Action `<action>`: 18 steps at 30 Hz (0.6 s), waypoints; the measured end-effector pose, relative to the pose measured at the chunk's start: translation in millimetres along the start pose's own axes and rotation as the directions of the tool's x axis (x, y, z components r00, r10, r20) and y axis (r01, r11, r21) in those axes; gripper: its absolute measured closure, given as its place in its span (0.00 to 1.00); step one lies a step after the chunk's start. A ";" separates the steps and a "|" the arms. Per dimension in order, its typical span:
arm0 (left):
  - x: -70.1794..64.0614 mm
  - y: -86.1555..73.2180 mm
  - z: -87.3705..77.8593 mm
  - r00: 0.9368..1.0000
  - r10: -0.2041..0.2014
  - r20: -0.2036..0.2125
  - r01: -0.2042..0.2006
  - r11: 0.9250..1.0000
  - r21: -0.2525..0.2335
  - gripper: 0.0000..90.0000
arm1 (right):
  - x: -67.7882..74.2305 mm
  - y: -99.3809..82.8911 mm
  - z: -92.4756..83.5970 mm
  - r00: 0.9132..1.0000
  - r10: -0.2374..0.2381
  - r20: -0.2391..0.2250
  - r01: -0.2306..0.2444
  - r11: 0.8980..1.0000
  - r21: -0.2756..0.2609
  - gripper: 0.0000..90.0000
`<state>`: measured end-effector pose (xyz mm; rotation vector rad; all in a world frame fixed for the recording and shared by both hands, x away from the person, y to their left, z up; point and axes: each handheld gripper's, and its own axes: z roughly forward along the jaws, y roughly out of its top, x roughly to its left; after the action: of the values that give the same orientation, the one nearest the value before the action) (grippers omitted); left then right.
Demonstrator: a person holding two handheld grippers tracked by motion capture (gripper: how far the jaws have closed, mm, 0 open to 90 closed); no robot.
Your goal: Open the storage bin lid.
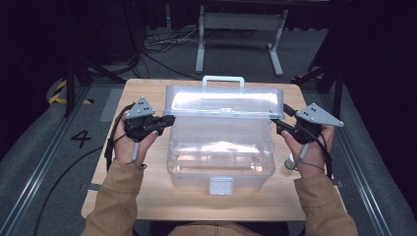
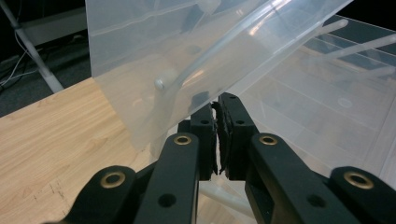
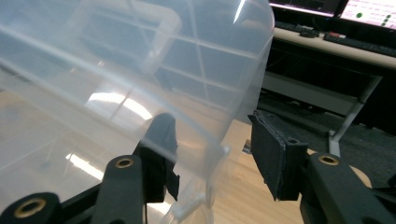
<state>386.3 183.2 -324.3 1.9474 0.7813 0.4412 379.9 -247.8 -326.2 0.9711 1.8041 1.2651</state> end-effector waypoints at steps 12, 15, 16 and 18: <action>-0.8 -0.5 -5.0 1.000 0.003 0.011 -0.003 1.000 0.000 0.88 | 3.9 7.7 9.9 0.999 -0.006 0.052 0.007 1.000 -0.029 0.56; -1.4 -0.8 -5.9 1.000 -0.002 0.013 0.002 1.000 0.010 0.83 | 3.0 8.7 11.0 0.999 0.020 0.051 -0.019 1.000 -0.023 0.56; -1.3 -0.8 -6.1 1.000 -0.004 0.016 0.004 1.000 0.012 0.82 | 2.6 9.0 11.6 0.998 0.016 0.054 -0.014 1.000 -0.028 0.56; -1.8 -0.8 -7.4 0.999 -0.012 0.030 0.012 1.000 0.022 0.80 | 2.3 9.3 12.5 0.998 0.013 0.059 -0.011 0.999 -0.035 0.57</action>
<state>380.2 187.0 -321.5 1.9645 0.7808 0.3964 391.4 -238.3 -320.9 0.9910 1.7284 1.2582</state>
